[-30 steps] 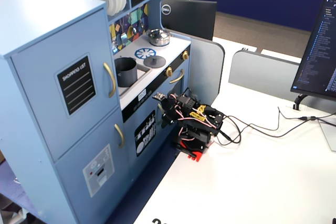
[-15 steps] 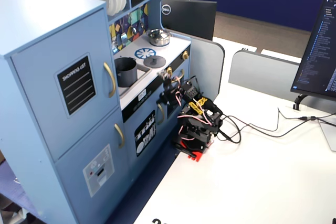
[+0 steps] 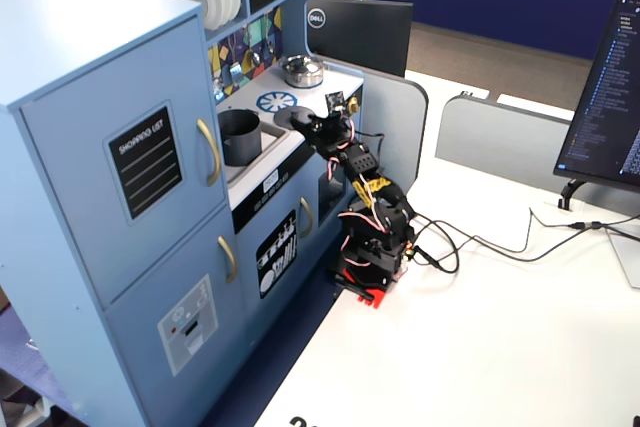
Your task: Pick up the lid from the counter and put it on the gray recipient
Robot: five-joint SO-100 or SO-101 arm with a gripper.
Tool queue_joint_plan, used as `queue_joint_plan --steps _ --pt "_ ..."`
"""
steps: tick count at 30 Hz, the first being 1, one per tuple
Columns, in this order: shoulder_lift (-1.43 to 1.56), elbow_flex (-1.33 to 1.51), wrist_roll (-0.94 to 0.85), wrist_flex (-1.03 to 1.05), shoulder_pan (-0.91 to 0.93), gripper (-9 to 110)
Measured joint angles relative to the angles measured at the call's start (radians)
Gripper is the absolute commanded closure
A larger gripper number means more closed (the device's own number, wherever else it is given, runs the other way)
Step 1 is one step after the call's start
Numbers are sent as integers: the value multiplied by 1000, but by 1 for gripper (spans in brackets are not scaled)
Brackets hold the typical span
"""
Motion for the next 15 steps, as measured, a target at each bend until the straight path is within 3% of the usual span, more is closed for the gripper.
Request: queue_joint_plan --steps 7,15 --pt "-147 49 -35 -259 48 70" --pt "-357 29 -49 -397 80 73"
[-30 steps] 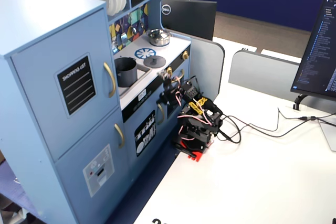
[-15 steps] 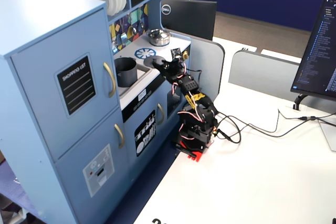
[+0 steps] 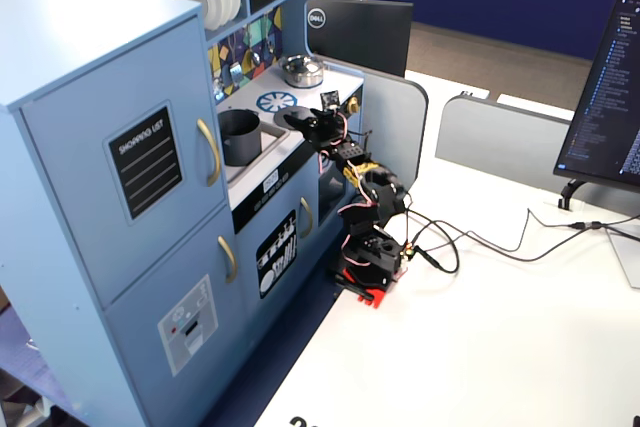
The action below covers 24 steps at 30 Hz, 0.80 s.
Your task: Pick up the lid from the counter and put it on the gray recipient
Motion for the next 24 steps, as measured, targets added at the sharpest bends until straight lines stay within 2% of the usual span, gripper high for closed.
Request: queue_joint_plan --steps 24 --pt "-480 -301 -11 -94 -18 79"
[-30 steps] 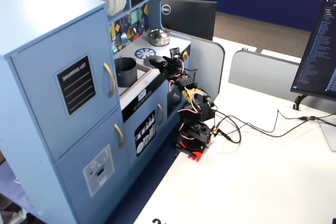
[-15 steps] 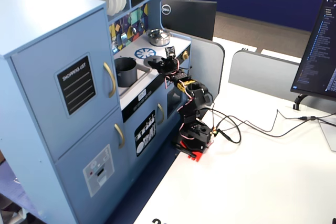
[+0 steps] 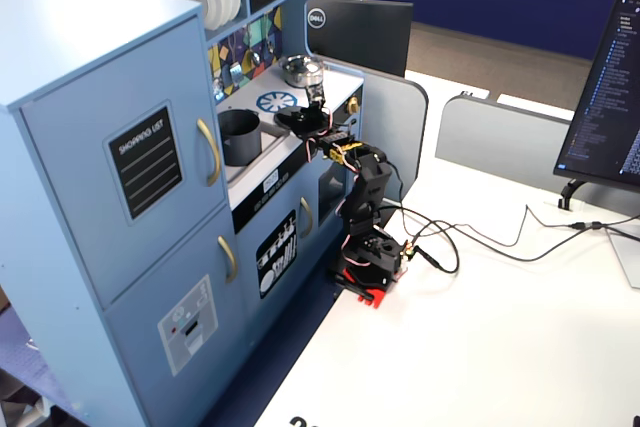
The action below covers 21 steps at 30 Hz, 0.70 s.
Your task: Pick up the lid from the counter and put it on the gray recipient
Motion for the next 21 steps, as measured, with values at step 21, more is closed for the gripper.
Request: queue_joint_plan --steps 21 --pt "-97 -80 -17 -12 -17 101"
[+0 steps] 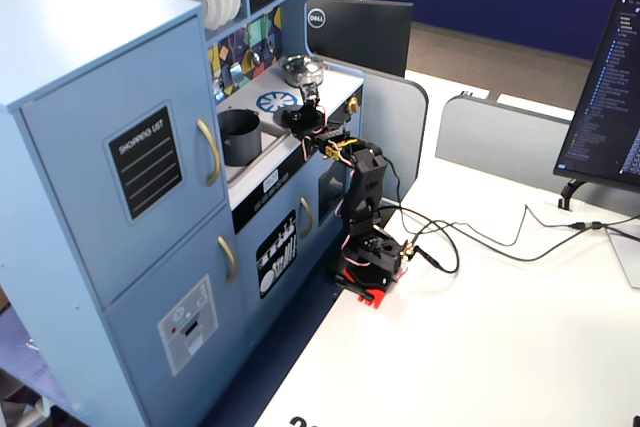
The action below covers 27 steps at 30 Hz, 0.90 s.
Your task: Pick up the lid from the counter and put it on the gray recipient
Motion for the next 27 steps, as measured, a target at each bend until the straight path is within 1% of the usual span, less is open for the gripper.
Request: queue_joint_plan --steps 14,20,24,27 --pt "-21 -179 -58 14 -48 102" --pt "11 -270 -49 138 -110 102" --pt "89 -308 -32 253 -175 102" --pt "141 -327 -32 298 -232 102"
